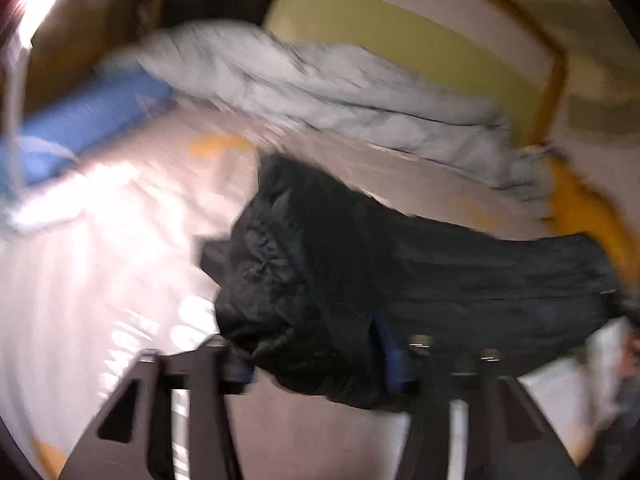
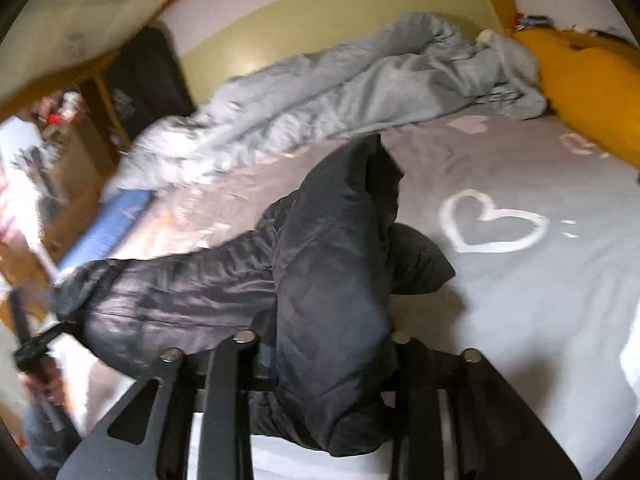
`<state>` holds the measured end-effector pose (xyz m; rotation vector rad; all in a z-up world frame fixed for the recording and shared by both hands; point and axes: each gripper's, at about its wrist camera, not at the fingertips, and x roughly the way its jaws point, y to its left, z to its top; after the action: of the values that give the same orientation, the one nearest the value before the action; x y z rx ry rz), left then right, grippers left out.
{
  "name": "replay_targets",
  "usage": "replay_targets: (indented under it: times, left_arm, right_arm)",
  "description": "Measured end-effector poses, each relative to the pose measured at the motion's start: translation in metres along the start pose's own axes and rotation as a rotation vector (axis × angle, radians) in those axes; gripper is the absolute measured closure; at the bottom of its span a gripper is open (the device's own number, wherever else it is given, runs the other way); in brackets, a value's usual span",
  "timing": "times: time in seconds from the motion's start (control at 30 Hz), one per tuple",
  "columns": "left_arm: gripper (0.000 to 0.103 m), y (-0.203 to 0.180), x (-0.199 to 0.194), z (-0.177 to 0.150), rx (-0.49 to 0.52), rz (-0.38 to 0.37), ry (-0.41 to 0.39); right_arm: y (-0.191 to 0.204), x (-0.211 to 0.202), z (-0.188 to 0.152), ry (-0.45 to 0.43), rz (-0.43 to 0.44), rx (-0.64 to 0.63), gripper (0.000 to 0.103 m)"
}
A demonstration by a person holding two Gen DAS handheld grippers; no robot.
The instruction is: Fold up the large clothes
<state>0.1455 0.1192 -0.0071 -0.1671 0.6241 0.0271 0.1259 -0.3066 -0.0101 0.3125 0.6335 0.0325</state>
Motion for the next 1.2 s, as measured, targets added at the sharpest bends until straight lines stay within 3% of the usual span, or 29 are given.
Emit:
replay_targets:
  times: [0.1,0.17,0.23,0.33,0.4,0.43,0.47,0.53,0.6,0.63,0.7,0.8,0.9,1.1,1.2]
  left_arm:
    - [0.037,-0.011,-0.014,0.005,0.072,0.087,-0.115]
    - [0.029,-0.012,-0.026,0.008,0.081,0.100,-0.179]
    - [0.029,-0.012,-0.036,0.009,0.083,0.105,-0.228]
    - [0.029,-0.017,-0.047,0.009,0.107,0.004,-0.247]
    - [0.034,-0.021,-0.047,0.009,0.112,-0.088,-0.211]
    - [0.042,-0.027,-0.044,0.008,0.109,-0.150,-0.169]
    - [0.048,-0.031,-0.044,0.005,0.109,-0.192,-0.131]
    - [0.054,-0.046,-0.041,-0.001,0.116,-0.262,-0.068]
    - [0.055,-0.062,-0.036,-0.011,0.128,-0.310,-0.012]
    - [0.055,-0.069,-0.031,-0.015,0.136,-0.323,0.008]
    - [0.055,-0.085,-0.024,-0.023,0.169,-0.325,0.023]
    - [0.055,-0.103,-0.018,-0.034,0.232,-0.307,0.020]
    - [0.055,-0.111,-0.011,-0.041,0.253,-0.286,0.022]
    - [0.055,-0.105,-0.002,-0.043,0.230,-0.260,0.027]
    - [0.055,-0.102,0.000,-0.047,0.249,-0.213,-0.033]
  right_arm:
    - [-0.001,-0.011,0.001,-0.053,-0.127,-0.017,0.057]
    - [0.006,-0.020,-0.001,-0.121,-0.173,-0.048,0.048]
    - [0.015,-0.035,-0.001,-0.210,-0.232,-0.086,0.038]
    - [0.033,-0.059,0.000,-0.338,-0.255,-0.159,0.028]
    - [0.049,-0.069,-0.002,-0.354,-0.196,-0.200,0.028]
    - [0.056,-0.071,-0.002,-0.326,-0.146,-0.216,0.028]
    - [0.062,-0.068,0.000,-0.282,-0.098,-0.224,0.029]
    - [0.072,-0.057,-0.003,-0.163,0.020,-0.201,0.053]
    - [0.074,-0.037,-0.011,-0.036,0.137,-0.136,0.064]
    - [0.075,-0.025,-0.015,0.024,0.184,-0.113,0.072]
    - [0.084,-0.008,-0.027,0.101,0.217,-0.109,0.078]
    - [0.094,0.005,-0.040,0.116,0.198,-0.148,0.080]
    - [0.095,0.008,-0.042,0.107,0.255,-0.128,0.080]
    - [0.120,0.015,-0.045,0.102,0.291,-0.140,0.081]
    - [0.140,0.029,-0.046,0.134,0.275,-0.158,0.096]
